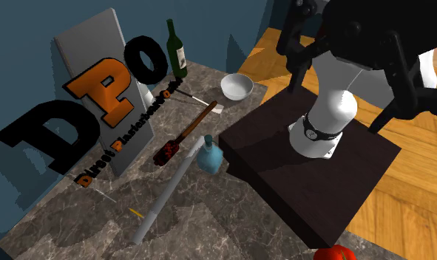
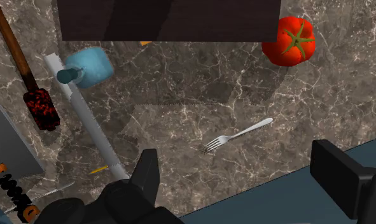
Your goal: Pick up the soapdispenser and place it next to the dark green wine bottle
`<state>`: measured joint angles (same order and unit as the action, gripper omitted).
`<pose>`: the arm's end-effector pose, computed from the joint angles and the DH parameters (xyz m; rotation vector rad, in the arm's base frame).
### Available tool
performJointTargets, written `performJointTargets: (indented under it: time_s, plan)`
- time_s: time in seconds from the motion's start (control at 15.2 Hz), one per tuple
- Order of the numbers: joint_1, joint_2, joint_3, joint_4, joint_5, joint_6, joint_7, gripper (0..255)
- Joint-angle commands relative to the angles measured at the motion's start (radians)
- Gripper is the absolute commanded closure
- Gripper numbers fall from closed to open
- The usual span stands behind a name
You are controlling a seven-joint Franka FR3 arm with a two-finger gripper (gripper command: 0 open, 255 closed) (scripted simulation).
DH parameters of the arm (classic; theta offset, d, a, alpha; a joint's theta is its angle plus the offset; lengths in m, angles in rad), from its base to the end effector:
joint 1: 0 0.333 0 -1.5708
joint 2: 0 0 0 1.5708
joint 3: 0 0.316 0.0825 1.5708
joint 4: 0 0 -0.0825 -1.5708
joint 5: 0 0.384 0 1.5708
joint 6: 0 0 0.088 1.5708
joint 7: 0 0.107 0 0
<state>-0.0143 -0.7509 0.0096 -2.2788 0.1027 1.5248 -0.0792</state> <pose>0.3126 0.0109 0.6124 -3.0433 -0.1164 -0.0016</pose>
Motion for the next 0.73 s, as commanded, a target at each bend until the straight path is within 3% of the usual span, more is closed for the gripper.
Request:
performJointTargets:
  time_s: [0.0, 0.66]
  plan:
    - [0.000, 0.000, 0.000, 0.000, 0.000, 0.000, 0.000, 0]
    - [-0.066, -0.001, -0.107, -0.277, -0.092, 0.272, -0.120, 0]
